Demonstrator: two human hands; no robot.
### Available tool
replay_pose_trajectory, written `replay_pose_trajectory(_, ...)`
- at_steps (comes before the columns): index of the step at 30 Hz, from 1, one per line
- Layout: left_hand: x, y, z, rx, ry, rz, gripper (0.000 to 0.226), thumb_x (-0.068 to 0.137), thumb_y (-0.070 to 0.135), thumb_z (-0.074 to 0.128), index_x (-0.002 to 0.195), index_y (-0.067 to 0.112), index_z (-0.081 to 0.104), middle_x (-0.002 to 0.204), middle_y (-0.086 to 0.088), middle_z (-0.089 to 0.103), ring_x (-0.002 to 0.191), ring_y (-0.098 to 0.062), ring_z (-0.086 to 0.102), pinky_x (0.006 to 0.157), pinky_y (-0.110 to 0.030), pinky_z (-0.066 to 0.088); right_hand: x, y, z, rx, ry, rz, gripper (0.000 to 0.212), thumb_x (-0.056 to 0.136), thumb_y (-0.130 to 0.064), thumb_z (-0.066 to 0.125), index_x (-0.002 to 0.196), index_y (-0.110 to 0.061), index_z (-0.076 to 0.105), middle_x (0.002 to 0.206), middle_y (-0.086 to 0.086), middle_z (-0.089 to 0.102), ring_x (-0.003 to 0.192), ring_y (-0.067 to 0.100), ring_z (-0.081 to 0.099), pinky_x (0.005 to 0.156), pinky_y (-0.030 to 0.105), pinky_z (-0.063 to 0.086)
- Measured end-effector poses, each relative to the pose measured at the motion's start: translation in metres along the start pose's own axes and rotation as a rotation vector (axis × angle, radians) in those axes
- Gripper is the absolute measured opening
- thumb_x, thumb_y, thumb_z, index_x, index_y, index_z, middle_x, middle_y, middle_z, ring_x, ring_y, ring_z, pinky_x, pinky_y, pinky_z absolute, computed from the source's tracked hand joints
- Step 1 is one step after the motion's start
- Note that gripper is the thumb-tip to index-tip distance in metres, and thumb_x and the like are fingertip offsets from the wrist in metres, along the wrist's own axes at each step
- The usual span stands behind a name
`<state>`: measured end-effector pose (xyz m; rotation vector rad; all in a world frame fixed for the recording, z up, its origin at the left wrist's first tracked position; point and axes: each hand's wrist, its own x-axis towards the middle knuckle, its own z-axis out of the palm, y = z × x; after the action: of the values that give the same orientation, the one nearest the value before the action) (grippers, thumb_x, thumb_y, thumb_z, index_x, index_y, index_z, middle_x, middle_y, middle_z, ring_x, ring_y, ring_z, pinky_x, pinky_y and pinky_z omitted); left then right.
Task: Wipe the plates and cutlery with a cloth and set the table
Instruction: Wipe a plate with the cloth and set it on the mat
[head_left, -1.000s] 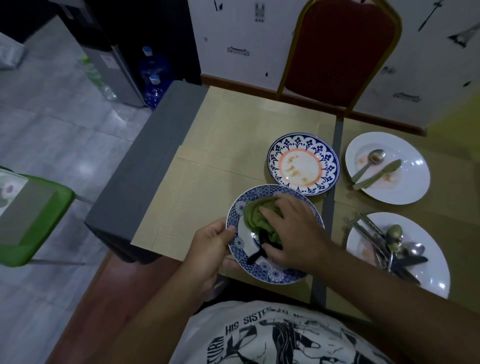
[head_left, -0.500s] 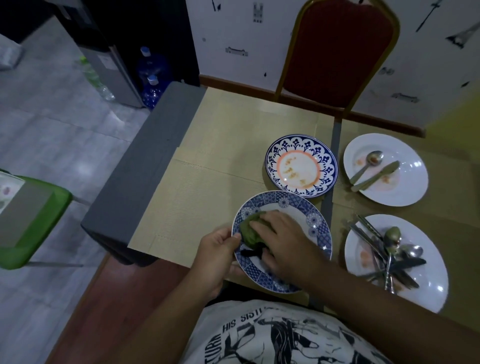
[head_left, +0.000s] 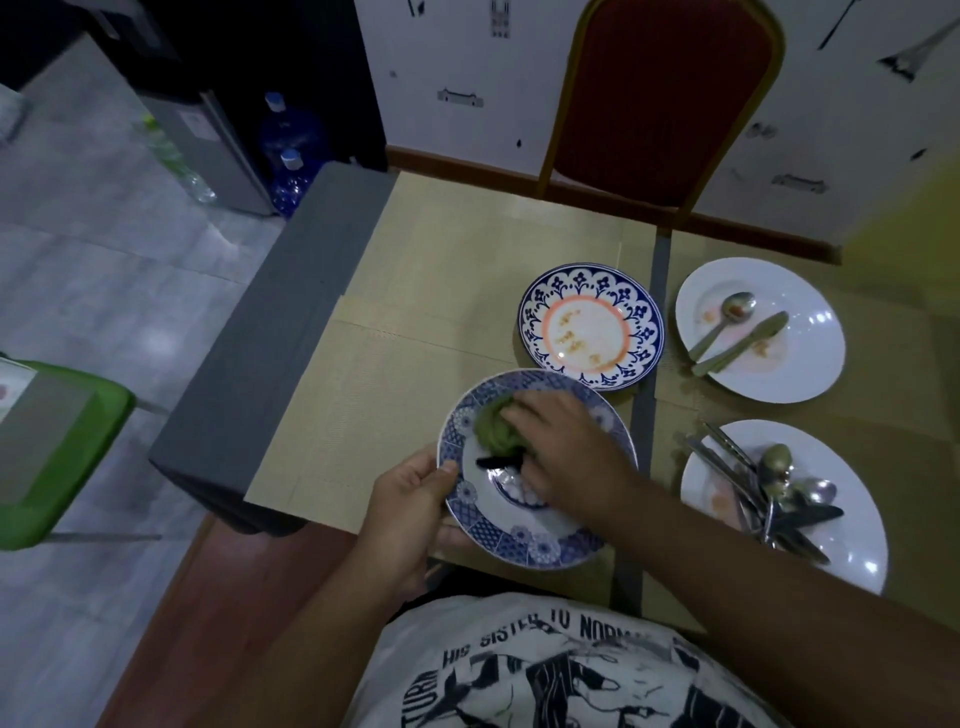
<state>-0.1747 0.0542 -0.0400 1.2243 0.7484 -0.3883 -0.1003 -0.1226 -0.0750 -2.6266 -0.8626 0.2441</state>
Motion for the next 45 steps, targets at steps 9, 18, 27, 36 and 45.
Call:
replay_pose_trajectory(9, 0.017, 0.008, -0.007, 0.030, 0.092, 0.039, 0.022, 0.103, 0.010, 0.051, 0.110, 0.010, 0.071, 0.084, -0.008, 0.079, 0.063, -0.019, 0.074, 0.048, -0.032, 0.058, -0.039, -0.008, -0.001, 0.180, -0.212, 0.040, 0.059, 0.085, -0.027, 0.058, 0.142, -0.022, 0.044, 0.137, -0.002, 0.045, 0.123, 0.016, 0.035, 0.104, 0.028, 0.032)
replay_pose_trajectory(18, 0.031, 0.016, -0.017, -0.024, 0.076, -0.019, 0.021, 0.103, 0.012, 0.050, 0.109, 0.006, 0.070, 0.095, -0.015, 0.078, 0.069, -0.024, 0.074, 0.056, -0.037, 0.060, -0.033, -0.001, -0.029, 0.145, -0.260, -0.107, 0.075, 0.079, -0.040, 0.064, 0.147, -0.027, 0.036, 0.142, -0.006, 0.038, 0.131, 0.013, 0.031, 0.106, 0.027, 0.034)
replay_pose_trajectory(27, 0.039, 0.030, -0.016, -0.013, -0.007, -0.119, 0.021, 0.103, 0.011, 0.049, 0.113, 0.002, 0.065, 0.089, -0.014, 0.078, 0.070, -0.026, 0.076, 0.058, -0.037, 0.062, -0.031, -0.003, -0.021, -0.135, 0.001, -0.214, 0.065, 0.050, -0.027, 0.088, 0.110, -0.016, 0.066, 0.105, 0.005, 0.067, 0.090, 0.028, 0.061, 0.069, 0.039, 0.055)
replay_pose_trajectory(36, 0.033, 0.049, -0.042, 0.378, -0.001, 0.150, 0.029, 0.101, 0.033, 0.055, 0.127, 0.023, 0.065, 0.123, 0.003, 0.069, 0.108, -0.009, 0.067, 0.090, -0.028, 0.054, -0.015, 0.002, -0.064, 0.099, -0.053, -0.176, 0.036, 0.070, -0.029, 0.074, 0.106, -0.024, 0.069, 0.098, -0.007, 0.069, 0.090, 0.013, 0.058, 0.073, 0.036, 0.051)
replay_pose_trajectory(45, 0.030, 0.094, -0.055, 0.825, -0.373, 0.505, 0.021, 0.097, 0.021, 0.063, 0.110, 0.032, 0.076, 0.109, 0.018, 0.075, 0.108, -0.001, 0.067, 0.096, -0.024, 0.050, 0.004, 0.008, -0.105, 0.609, -0.370, 0.094, 0.035, 0.077, -0.015, 0.078, 0.109, -0.029, 0.071, 0.094, -0.011, 0.072, 0.089, 0.007, 0.068, 0.077, 0.034, 0.059)
